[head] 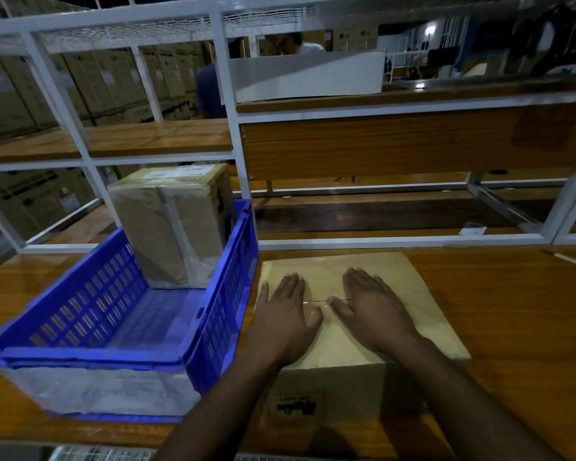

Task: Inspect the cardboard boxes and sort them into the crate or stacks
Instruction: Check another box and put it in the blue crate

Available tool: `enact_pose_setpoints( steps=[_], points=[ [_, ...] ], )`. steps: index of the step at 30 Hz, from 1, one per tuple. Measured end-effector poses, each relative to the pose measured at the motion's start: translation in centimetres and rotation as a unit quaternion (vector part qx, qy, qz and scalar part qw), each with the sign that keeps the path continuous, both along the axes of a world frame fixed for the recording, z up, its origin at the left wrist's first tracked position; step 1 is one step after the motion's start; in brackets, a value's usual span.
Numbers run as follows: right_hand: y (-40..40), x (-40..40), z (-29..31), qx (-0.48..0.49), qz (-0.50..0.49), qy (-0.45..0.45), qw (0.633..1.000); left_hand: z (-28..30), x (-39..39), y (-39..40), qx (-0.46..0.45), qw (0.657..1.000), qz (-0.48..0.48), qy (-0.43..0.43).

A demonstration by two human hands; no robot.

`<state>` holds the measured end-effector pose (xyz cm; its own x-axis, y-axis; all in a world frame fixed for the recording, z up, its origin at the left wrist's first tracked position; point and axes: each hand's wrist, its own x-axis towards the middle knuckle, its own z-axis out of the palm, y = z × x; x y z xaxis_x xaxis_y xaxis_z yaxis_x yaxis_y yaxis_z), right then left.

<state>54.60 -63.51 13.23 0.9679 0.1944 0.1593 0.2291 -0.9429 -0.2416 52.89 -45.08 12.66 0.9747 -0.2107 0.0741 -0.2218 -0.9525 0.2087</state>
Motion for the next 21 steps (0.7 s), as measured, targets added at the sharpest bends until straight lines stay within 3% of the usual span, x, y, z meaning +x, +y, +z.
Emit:
enact_pose_setpoints(
  steps=[17, 21],
  points=[
    [-4.9, 1.0, -0.6, -0.004, -0.099, -0.039, 0.994, -0.3, 0.6, 2.3, -0.058, 0.997, 0.041, 0.0],
    [-4.3, 1.8, -0.5, -0.001, -0.121, -0.006, 0.993, -0.3, 0.5, 2.2, -0.106, 0.993, 0.058, -0.005]
  ],
)
